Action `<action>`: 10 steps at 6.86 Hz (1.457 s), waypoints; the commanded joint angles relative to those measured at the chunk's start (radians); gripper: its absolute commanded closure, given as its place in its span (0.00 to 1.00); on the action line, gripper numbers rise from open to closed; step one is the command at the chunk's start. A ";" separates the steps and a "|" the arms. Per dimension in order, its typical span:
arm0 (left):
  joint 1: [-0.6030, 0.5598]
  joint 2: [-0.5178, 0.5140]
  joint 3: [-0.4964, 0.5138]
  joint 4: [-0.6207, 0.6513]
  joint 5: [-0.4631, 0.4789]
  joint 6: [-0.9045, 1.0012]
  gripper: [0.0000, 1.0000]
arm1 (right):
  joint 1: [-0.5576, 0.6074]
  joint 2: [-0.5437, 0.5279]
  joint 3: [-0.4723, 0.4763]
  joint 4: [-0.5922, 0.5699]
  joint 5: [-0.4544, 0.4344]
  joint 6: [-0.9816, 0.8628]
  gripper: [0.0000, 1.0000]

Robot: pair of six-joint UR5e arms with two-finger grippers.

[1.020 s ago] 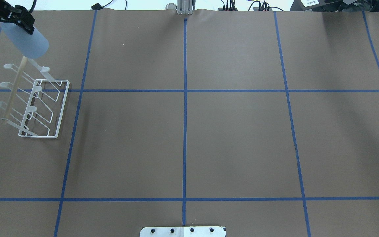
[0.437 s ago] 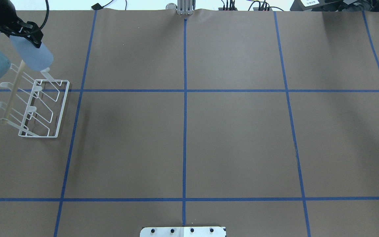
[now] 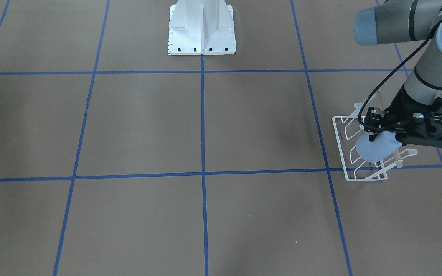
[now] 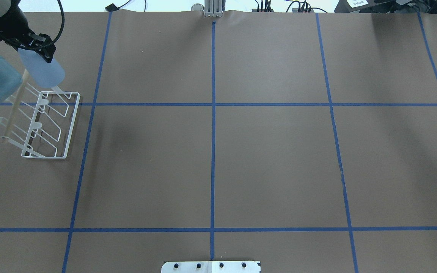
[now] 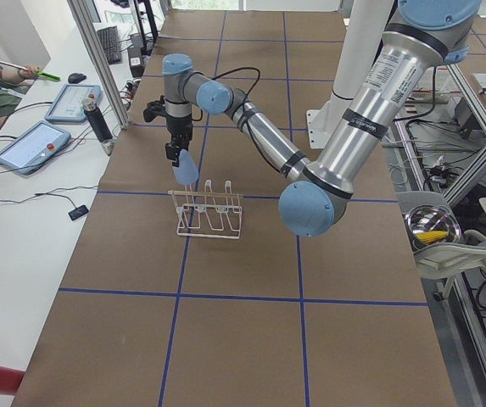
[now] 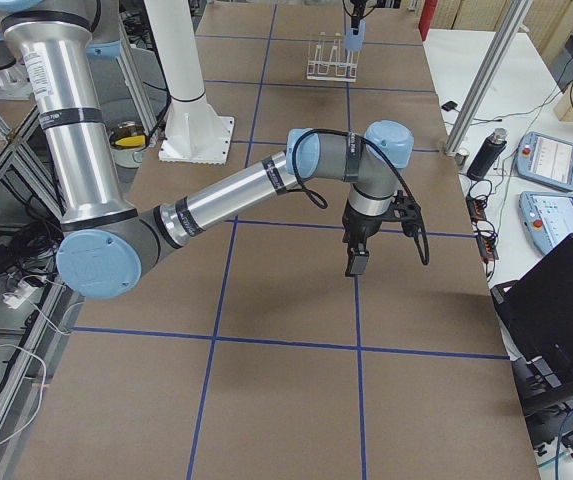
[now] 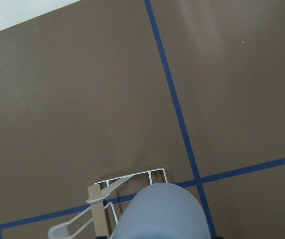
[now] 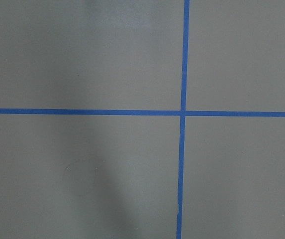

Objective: Hang cup on cup holder
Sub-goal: 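Lower the cup with the left gripper onto a rack peg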

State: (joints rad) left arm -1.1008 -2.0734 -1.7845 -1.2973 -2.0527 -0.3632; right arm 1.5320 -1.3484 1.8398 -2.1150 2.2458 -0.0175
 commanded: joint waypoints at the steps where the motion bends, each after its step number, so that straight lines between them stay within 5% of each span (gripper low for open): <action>1: 0.013 -0.001 0.027 -0.008 0.006 0.001 1.00 | -0.001 0.000 -0.001 0.001 0.000 -0.001 0.00; 4: 0.050 0.009 0.097 -0.086 0.006 -0.003 1.00 | 0.000 0.000 0.001 0.003 0.000 0.001 0.00; 5: 0.050 0.028 0.099 -0.098 0.005 0.001 0.89 | -0.001 0.000 0.001 0.006 0.000 0.002 0.00; 6: 0.050 0.030 0.103 -0.105 0.008 0.001 0.01 | -0.015 0.000 0.004 0.006 0.000 0.001 0.00; 10: -0.048 0.032 0.001 -0.088 -0.003 0.000 0.01 | -0.049 -0.009 0.001 0.062 -0.012 -0.002 0.00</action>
State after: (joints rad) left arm -1.0921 -2.0418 -1.7493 -1.3931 -2.0492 -0.3634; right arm 1.4857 -1.3447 1.8421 -2.0908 2.2335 -0.0208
